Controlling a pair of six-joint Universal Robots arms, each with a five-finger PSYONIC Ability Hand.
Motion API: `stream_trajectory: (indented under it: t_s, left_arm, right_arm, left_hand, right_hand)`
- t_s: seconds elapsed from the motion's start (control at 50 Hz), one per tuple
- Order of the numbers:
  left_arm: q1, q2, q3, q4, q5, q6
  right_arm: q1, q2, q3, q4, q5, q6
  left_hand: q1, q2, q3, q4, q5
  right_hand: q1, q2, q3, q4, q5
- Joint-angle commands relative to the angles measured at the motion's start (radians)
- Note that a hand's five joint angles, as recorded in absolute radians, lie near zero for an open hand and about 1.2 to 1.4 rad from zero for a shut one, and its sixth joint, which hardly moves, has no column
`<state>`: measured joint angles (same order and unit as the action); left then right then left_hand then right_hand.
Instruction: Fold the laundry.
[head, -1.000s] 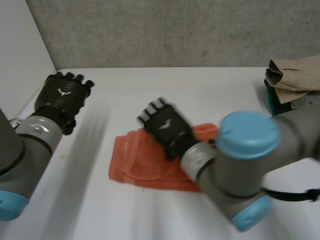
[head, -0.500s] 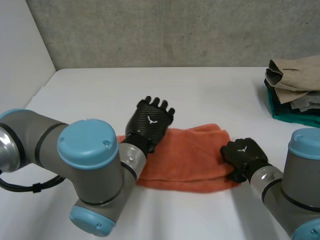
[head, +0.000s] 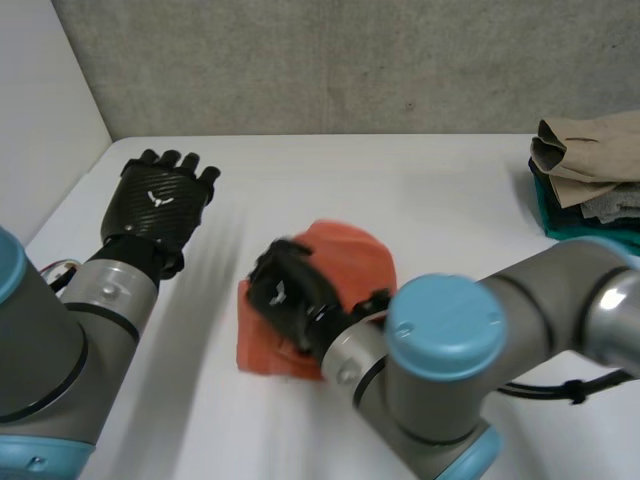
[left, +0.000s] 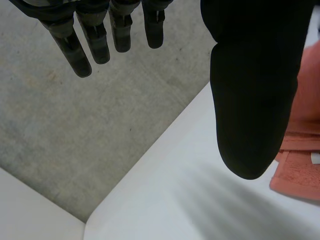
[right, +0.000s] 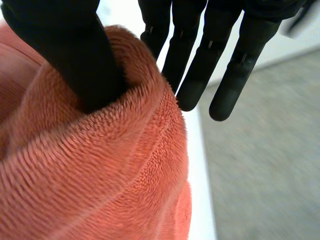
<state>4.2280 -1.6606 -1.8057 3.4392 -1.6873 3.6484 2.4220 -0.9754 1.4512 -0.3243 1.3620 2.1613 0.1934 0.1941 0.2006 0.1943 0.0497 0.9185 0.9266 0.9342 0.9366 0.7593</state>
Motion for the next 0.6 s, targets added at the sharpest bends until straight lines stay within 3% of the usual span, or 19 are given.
stream_trajectory:
  t_s: [0.02,0.06,0.16,0.18,0.26,0.42,0.6]
  left_arm:
    - [0.009,0.007,-0.011,0.0,0.004,-0.051]
    - [0.009,0.007,0.002,0.002,0.006,-0.06]
    - [-0.016,0.004,0.071,0.005,0.001,-0.067]
    - [-0.038,-0.005,0.1,0.005,0.001,-0.074]
    - [-0.121,-0.049,0.173,0.0,0.0,-0.122]
    - [-0.301,-0.258,0.334,-0.046,0.0,-0.208]
    - [-0.333,-0.501,0.496,-0.095,-0.005,-0.31]
  right_arm:
    - [0.008,0.031,-0.023,0.018,0.011,0.102]
    - [-0.004,0.003,-0.02,0.017,0.02,0.19]
    - [-0.104,-0.156,0.017,0.034,0.031,0.529]
    - [-0.13,-0.208,0.038,0.051,0.029,0.645]
    - [-0.217,-0.304,0.078,0.14,0.028,0.845]
    - [-0.423,-0.315,0.08,0.392,0.032,0.962]
    - [-0.445,-0.172,0.012,0.416,0.037,1.046]
  left_hand:
    - [-0.019,-0.02,-0.026,-0.02,-0.05]
    - [-0.019,-0.02,-0.026,-0.02,-0.05]
    - [-0.018,-0.019,-0.025,-0.019,-0.049]
    - [-0.018,-0.019,-0.025,-0.019,-0.049]
    - [-0.012,-0.013,-0.019,-0.013,-0.043]
    - [-0.006,-0.007,-0.014,-0.007,-0.037]
    - [0.011,0.011,0.004,0.01,-0.02]
  right_hand:
    - [-0.63,-0.639,-0.646,-0.649,-0.646]
    - [-0.742,-0.75,-0.758,-0.76,-0.757]
    - [-0.744,-0.752,-0.76,-0.762,-0.759]
    - [-0.744,-0.752,-0.76,-0.762,-0.759]
    - [-0.744,-0.752,-0.76,-0.762,-0.759]
    - [-0.744,-0.752,-0.76,-0.762,-0.759]
    - [-0.744,-0.752,-0.76,-0.762,-0.759]
